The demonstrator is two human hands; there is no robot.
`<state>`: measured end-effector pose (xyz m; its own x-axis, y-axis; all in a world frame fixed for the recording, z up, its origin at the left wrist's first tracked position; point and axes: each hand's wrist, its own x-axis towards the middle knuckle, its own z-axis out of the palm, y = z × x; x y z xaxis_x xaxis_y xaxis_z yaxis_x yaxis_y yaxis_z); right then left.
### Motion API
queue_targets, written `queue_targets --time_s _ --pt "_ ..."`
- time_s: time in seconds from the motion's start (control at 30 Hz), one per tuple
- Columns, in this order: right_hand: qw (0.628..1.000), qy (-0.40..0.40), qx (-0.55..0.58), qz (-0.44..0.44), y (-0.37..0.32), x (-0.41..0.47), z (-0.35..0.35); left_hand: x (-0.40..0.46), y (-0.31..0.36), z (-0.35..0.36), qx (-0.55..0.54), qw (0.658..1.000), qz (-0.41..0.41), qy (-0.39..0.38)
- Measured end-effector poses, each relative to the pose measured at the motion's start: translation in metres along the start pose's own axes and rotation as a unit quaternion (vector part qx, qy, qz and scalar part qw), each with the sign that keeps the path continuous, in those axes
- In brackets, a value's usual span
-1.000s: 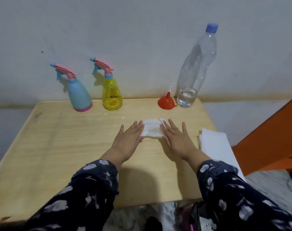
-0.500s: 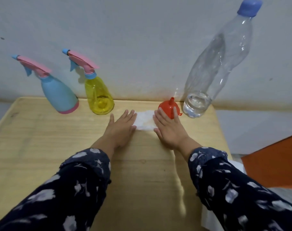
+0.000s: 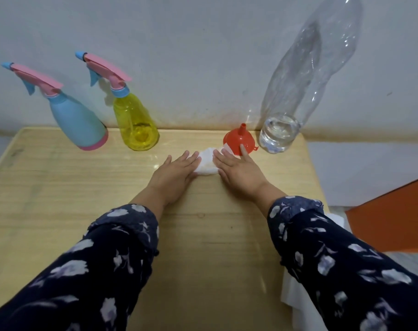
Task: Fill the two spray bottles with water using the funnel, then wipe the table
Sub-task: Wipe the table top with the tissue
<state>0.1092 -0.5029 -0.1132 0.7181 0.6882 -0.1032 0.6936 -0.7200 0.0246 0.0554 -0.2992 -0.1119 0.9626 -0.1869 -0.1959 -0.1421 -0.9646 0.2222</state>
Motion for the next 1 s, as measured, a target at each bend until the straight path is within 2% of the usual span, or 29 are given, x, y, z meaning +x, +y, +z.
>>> queue_targets --time_s 0.27,0.53,0.67,0.73,0.8,1.0 --pt "0.998 -0.007 0.065 0.012 -0.027 -0.04 0.005 -0.04 0.014 0.018 -0.006 1.0 0.009 0.009" --pt "0.987 0.035 0.154 0.038 -0.08 -0.11 0.011 -0.103 0.026 0.039 0.023 0.998 0.051 0.013" --pt "0.983 0.034 0.167 0.067 -0.093 -0.129 0.02 -0.119 0.031 0.042 0.015 0.999 0.049 -0.006" --pt "0.984 0.054 0.156 0.068 -0.139 -0.171 0.019 -0.175 0.038 0.045 0.024 0.996 0.082 -0.005" --pt "0.982 0.03 0.163 0.09 -0.14 -0.177 0.024 -0.178 0.042 0.05 0.007 0.996 0.093 -0.003" --pt "0.983 0.041 0.151 0.097 -0.177 -0.221 0.03 -0.231 0.056 0.066 0.0 0.995 0.104 -0.002"
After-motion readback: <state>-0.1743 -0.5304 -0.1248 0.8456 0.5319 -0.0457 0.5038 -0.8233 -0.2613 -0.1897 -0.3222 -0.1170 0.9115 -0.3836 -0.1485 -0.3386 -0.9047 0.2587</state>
